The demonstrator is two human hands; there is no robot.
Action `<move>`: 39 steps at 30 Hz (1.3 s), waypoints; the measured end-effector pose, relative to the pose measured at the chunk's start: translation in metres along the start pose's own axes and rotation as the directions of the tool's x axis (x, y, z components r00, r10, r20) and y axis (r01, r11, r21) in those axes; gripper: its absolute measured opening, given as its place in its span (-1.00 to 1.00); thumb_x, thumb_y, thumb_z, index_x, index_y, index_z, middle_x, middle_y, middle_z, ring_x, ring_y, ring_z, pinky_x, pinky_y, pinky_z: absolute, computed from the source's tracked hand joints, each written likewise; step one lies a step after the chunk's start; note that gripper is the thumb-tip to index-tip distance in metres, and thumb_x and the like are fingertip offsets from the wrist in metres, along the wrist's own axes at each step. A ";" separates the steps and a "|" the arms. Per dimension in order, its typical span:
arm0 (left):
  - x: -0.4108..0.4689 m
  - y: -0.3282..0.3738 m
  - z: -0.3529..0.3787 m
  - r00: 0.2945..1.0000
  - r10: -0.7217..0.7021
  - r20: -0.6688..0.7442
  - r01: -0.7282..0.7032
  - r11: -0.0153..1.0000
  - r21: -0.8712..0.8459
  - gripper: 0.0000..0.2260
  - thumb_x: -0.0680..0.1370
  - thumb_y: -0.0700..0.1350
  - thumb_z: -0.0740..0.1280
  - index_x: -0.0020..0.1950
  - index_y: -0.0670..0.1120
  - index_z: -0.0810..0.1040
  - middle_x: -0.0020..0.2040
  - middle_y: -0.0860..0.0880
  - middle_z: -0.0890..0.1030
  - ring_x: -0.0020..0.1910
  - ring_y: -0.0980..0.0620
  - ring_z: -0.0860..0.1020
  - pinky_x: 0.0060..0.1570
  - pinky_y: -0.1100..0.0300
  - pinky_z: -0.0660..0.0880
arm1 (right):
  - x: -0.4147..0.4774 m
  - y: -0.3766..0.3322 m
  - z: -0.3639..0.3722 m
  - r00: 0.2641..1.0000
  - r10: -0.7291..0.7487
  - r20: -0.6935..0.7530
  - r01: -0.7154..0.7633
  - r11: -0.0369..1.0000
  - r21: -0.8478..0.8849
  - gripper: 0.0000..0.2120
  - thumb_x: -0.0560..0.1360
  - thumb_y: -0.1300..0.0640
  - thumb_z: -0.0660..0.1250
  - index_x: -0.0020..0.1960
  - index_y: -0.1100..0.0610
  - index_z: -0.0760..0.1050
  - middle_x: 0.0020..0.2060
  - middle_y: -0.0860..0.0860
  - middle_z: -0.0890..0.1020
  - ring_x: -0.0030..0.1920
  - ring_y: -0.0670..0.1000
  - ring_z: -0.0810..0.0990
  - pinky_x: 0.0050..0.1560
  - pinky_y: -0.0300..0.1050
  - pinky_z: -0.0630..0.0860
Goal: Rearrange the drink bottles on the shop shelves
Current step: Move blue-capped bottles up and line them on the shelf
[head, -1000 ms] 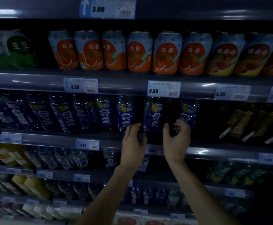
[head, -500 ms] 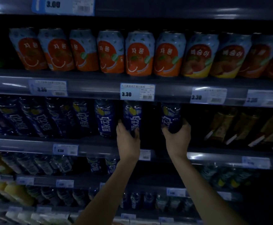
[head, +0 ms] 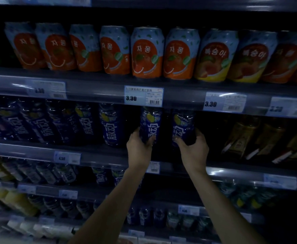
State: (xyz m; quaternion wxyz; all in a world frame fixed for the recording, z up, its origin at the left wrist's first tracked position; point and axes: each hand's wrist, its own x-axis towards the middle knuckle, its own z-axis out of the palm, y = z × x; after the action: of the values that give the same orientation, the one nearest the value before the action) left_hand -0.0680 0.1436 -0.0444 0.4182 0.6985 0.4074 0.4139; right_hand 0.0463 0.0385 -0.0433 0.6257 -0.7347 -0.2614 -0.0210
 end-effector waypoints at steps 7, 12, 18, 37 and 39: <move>0.000 -0.002 0.006 0.999 -0.013 0.050 0.011 0.999 0.034 -0.40 0.48 -0.03 0.45 0.45 -0.13 0.32 0.27 -0.07 0.53 -0.04 0.32 0.39 -0.31 0.68 0.29 | 0.001 0.000 -0.002 1.000 0.011 0.023 -0.011 1.000 0.006 -0.50 0.36 0.07 0.53 0.26 0.08 0.50 0.12 0.05 0.60 0.10 -0.02 0.59 0.17 -0.04 0.54; -0.001 -0.001 0.009 0.995 0.002 0.097 -0.006 0.999 0.045 -0.36 0.48 0.00 0.44 0.48 -0.13 0.27 0.34 -0.11 0.48 0.28 0.04 0.45 0.07 0.36 0.36 | 0.003 0.002 -0.004 0.998 0.016 0.057 -0.016 1.000 0.008 -0.50 0.35 0.06 0.54 0.25 0.07 0.50 0.11 0.04 0.61 0.08 -0.03 0.60 0.14 -0.04 0.56; 0.000 -0.003 0.009 0.992 -0.009 0.128 0.009 1.000 0.000 -0.37 0.47 0.01 0.46 0.46 -0.10 0.31 0.29 -0.02 0.52 0.13 0.27 0.41 0.00 0.53 0.35 | 0.003 0.003 -0.006 0.997 0.004 0.071 -0.006 0.999 0.037 -0.51 0.35 0.02 0.53 0.23 -0.07 0.48 0.10 -0.03 0.61 0.07 -0.11 0.59 0.07 -0.22 0.51; 0.010 -0.037 -0.122 0.956 0.083 -0.283 -0.048 0.990 0.130 -0.71 0.55 -0.08 0.35 0.25 -0.04 0.42 0.25 0.00 0.37 0.06 0.12 0.40 0.00 0.24 0.40 | -0.088 -0.055 0.100 0.982 -0.091 0.167 0.092 0.996 -0.002 -0.60 0.48 0.08 0.41 0.27 0.11 0.42 0.09 -0.03 0.52 0.06 -0.13 0.50 0.00 -0.43 0.39; 0.021 -0.044 -0.134 0.952 0.014 -0.305 0.026 0.991 0.128 -0.61 0.56 -0.06 0.33 0.36 -0.05 0.35 0.33 -0.01 0.34 0.16 0.11 0.38 0.08 0.23 0.38 | -0.092 -0.062 0.119 0.977 -0.059 0.203 0.062 0.998 -0.008 -0.52 0.48 0.04 0.41 0.34 0.11 0.38 0.16 -0.01 0.50 0.14 -0.11 0.47 0.08 -0.36 0.37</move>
State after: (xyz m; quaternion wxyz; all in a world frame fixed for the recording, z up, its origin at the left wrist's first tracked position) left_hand -0.1936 0.2097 -0.0388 0.3048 0.6507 0.4955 0.4880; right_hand -0.0938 0.1217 -0.0458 0.5895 -0.7293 -0.3458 0.0330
